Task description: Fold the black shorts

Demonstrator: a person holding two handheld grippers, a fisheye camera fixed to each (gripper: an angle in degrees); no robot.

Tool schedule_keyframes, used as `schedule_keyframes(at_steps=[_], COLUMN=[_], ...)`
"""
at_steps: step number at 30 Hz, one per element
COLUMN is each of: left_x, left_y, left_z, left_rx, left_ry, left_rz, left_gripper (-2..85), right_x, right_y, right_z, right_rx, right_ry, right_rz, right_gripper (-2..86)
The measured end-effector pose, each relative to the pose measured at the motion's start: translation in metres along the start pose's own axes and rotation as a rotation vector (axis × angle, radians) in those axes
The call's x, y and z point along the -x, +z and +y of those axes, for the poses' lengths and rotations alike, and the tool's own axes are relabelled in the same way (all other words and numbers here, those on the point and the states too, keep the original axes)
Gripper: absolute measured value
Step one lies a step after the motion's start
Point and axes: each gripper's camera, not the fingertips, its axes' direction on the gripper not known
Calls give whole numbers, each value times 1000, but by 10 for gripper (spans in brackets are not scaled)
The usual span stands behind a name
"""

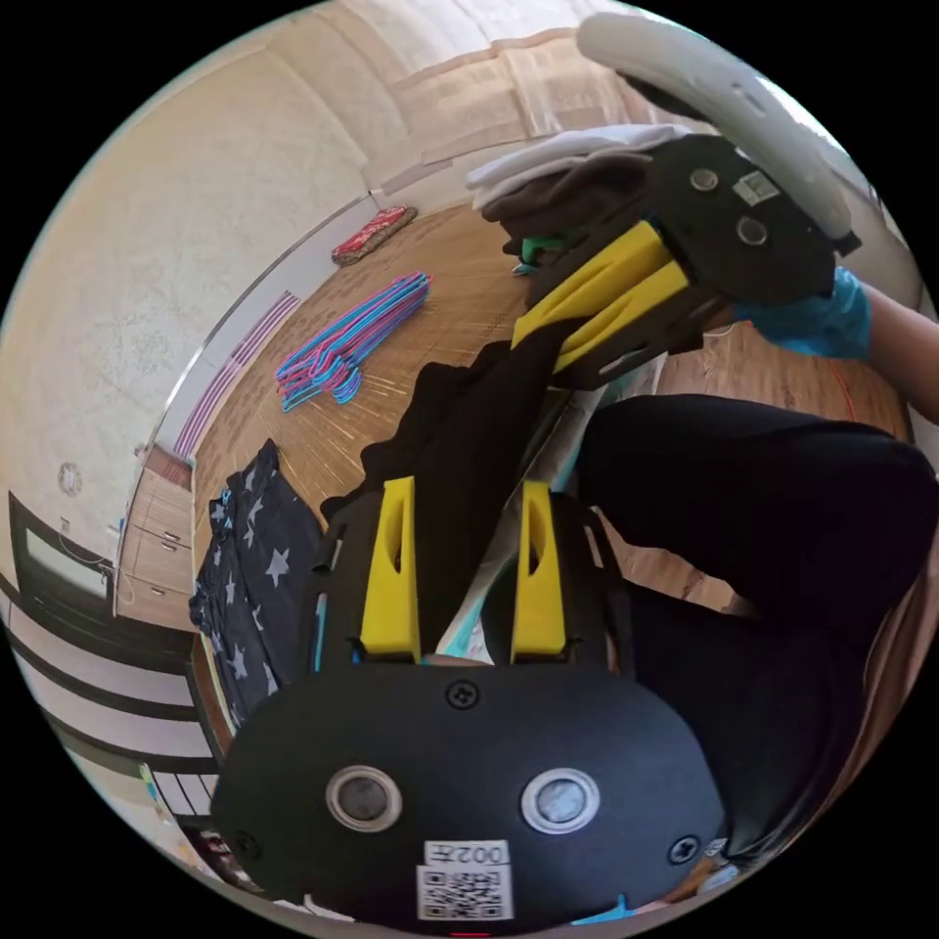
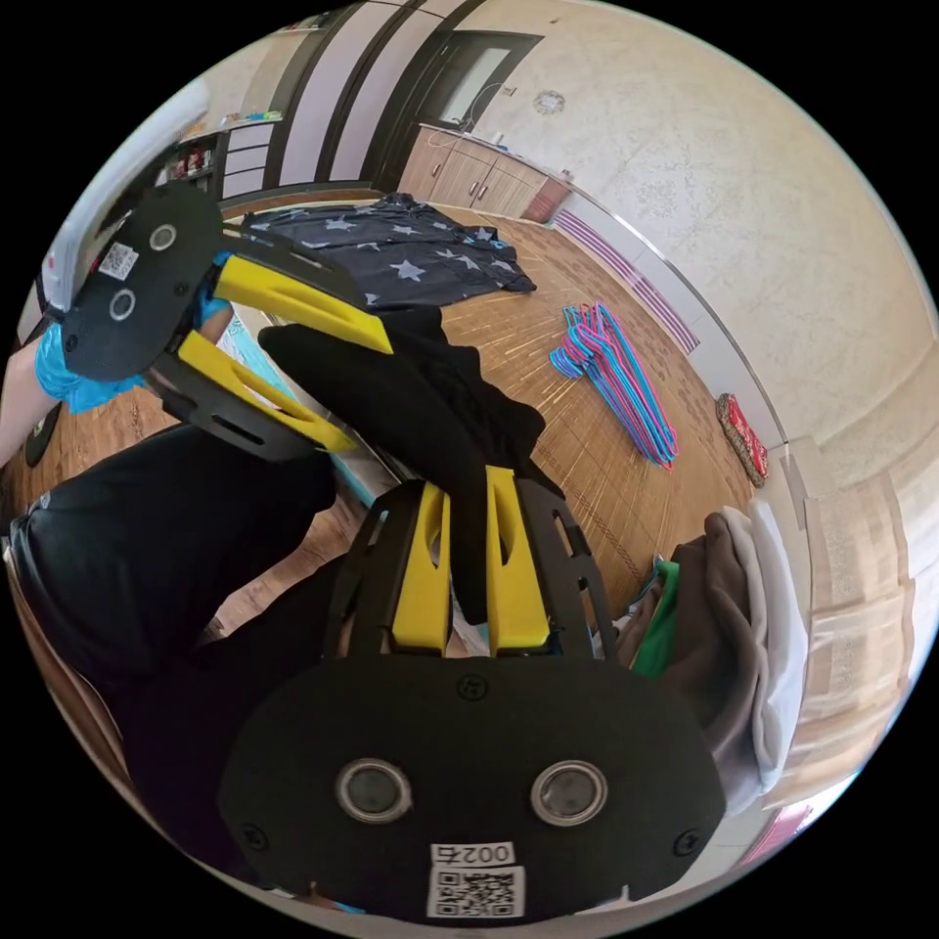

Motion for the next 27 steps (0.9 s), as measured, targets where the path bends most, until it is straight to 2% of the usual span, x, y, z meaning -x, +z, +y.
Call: schedule_keyframes(at_steps=[4,10,16,27], left_x=[-11,-20,-42,-58], left_y=[1,-7,-13,-63], left_z=[-9,-17,-29,-61], left_rx=[62,139,212,232], left_ry=[-20,-88,-67,46], left_rz=[-94,-98,-136,-39], left_gripper=[87,78,64,41], right_x=[-11,-10,-12,-48], right_y=[-3,3,5,-46], right_z=[10,33,51,63], right_rx=[16,63,93,65], right_ry=[-3,-32,-41,-107], right_rz=[9,80,137,169], right_gripper=[63,79,78,56])
